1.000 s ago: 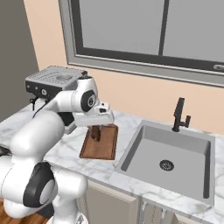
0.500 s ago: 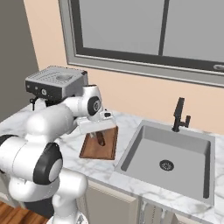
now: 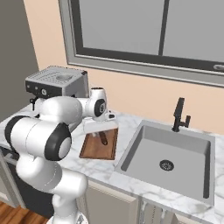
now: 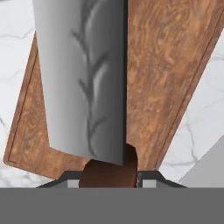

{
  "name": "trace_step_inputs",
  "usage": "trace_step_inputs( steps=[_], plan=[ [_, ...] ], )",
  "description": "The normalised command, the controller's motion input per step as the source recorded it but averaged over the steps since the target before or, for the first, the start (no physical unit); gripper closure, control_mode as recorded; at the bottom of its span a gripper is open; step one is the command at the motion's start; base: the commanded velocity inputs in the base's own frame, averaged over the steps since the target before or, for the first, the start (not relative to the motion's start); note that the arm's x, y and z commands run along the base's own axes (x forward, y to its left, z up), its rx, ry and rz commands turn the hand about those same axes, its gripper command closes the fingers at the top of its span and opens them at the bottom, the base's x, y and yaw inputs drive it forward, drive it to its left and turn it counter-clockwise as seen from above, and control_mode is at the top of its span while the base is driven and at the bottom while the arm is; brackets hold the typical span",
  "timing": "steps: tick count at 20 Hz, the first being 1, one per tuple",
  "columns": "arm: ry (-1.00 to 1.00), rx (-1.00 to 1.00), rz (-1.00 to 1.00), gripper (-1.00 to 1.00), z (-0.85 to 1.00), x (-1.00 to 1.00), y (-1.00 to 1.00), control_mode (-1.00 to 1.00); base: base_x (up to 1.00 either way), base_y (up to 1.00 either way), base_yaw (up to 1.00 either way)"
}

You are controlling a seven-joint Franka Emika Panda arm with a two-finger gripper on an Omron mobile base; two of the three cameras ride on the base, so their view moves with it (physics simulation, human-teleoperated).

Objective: Pick up the knife from the drawer and place it on the cutting board. Then place the meat from the plate to the cutting board.

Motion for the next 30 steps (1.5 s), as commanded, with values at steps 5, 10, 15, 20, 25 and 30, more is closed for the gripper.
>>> trace_step_inputs(
  steps=[5, 10, 15, 20, 25, 30],
  plan=[
    [0.04, 0.03, 0.02, 1.00, -0.33, 0.39, 0.00, -1.00, 0.00, 0.00, 0.00],
    [0.04, 0.00, 0.02, 1.00, -0.38, 0.38, 0.00, -1.00, 0.00, 0.00, 0.00],
    [0.06, 0.00, 0.02, 1.00, -0.40, 0.40, -0.08, -1.00, 0.00, 0.00, 0.00],
    [0.09, 0.00, 0.02, 1.00, -0.44, 0.37, -0.16, -1.00, 0.00, 0.00, 0.00],
    [0.07, 0.01, 0.02, -1.00, -0.44, 0.06, -0.19, -1.00, 0.00, 0.00, 0.00],
    [0.00, 0.03, 0.02, -1.00, 0.00, -0.01, -0.22, -1.00, 0.00, 0.00, 0.00]
  ],
)
